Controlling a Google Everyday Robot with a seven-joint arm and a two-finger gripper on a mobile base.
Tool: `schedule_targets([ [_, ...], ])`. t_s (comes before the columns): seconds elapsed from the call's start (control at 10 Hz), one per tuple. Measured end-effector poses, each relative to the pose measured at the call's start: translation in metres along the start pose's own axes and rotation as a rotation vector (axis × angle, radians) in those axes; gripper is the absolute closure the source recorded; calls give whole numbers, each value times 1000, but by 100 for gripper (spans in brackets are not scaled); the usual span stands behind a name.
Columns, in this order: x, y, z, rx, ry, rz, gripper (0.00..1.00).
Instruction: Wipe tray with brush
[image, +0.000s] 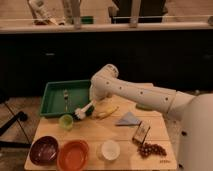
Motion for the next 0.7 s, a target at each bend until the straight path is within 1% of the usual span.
schedule_targets([
  [0.1,-2,0,0,0,1,0,100],
  [0.2,-3,1,-4,3,13,6,100],
  [0.4,-2,0,-10,1,22,10,100],
  [0.7,-17,-3,-19,-7,4,-14,100],
])
